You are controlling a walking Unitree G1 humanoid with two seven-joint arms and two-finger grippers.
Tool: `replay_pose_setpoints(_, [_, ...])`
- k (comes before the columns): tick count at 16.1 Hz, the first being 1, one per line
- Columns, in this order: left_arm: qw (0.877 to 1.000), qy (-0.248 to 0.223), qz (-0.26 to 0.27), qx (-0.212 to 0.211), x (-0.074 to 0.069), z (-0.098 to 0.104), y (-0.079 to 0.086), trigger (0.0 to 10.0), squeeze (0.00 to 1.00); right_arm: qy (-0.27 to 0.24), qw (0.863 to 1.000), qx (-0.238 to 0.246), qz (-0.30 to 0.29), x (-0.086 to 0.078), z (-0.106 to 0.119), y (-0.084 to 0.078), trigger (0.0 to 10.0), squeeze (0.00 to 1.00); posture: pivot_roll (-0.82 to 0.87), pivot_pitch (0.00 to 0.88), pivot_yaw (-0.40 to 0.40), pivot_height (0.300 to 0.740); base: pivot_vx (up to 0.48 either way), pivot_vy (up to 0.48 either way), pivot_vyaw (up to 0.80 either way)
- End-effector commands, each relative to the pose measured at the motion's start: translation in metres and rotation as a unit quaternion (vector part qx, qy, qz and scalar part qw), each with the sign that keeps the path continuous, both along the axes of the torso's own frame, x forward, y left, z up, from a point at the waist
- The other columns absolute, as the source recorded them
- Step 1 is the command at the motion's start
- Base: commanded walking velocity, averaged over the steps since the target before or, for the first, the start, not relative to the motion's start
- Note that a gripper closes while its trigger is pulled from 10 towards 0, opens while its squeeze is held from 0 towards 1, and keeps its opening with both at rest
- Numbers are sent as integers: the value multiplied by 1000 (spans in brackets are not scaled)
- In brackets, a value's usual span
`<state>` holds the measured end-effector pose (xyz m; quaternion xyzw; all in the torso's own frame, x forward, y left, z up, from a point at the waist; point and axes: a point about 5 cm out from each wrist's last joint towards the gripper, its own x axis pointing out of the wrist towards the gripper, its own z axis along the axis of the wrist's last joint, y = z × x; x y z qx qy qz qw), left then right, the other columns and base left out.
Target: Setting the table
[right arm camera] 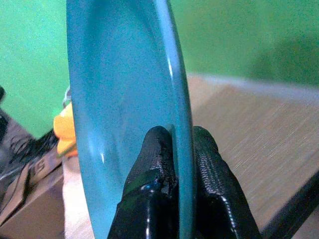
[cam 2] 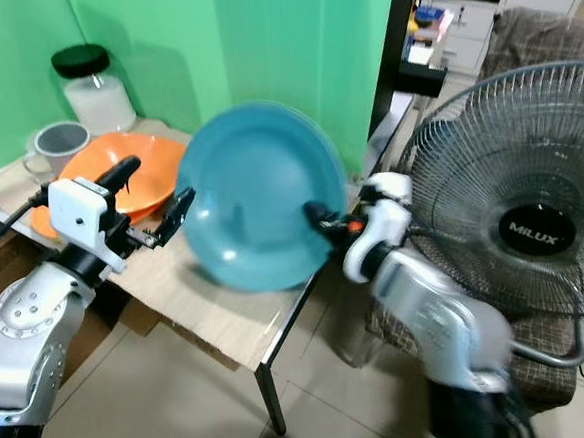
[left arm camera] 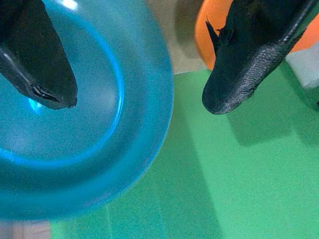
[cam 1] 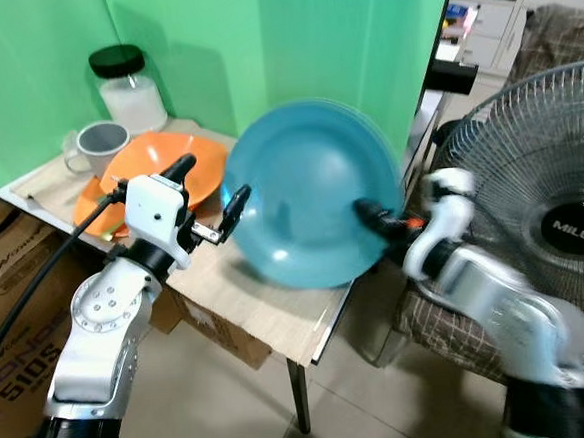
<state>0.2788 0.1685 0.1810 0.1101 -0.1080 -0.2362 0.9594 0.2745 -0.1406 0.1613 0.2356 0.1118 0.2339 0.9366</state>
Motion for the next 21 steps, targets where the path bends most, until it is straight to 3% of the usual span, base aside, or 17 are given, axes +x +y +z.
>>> replay_pose_setpoints(1, [1000,15,-5,14,-6,0,-4,10000,0,-97,995,2,-16,-9,28,-11,0,0,93,0,24,740,0,0,0])
replay_pose_setpoints(2, [1000,19,-6,20,-9,-1,-10,10000,0,-140,989,14,-36,-19,39,-17,0,0,86,0,32,740,0,0,0])
replay_pose_setpoints(3, [1000,24,1,12,-11,-2,-14,10000,0,-156,985,3,-69,-24,42,-21,10000,0,81,0,36,740,0,0,0])
replay_pose_setpoints(4, [1000,25,6,10,-12,-3,-15,10000,0,-162,983,4,-82,-26,42,-23,10000,0,77,0,38,740,0,0,0])
replay_pose_setpoints(7, [998,33,43,21,-15,-7,-21,10000,0,-182,972,-59,-137,-35,43,-24,10000,0,48,0,50,740,0,0,-250])
replay_pose_setpoints(12, [997,42,69,4,-16,-9,-29,10000,0,-191,964,-91,-159,-34,35,-18,10000,0,68,0,19,740,0,0,-770])
replay_pose_setpoints(15, [996,48,79,-1,-17,-10,-28,10000,0,-219,961,-113,-123,-34,34,-8,10000,0,75,0,8,740,0,0,-781])
replay_pose_setpoints(19, [995,50,90,9,-15,-10,-27,10000,0,-214,965,-105,-110,-33,29,-1,10000,0,87,0,-7,740,0,0,-761])
replay_pose_setpoints(21, [994,42,100,-3,-15,-8,-24,10000,0,-204,963,-126,-120,-30,25,-2,10000,0,87,0,-6,740,0,0,-756])
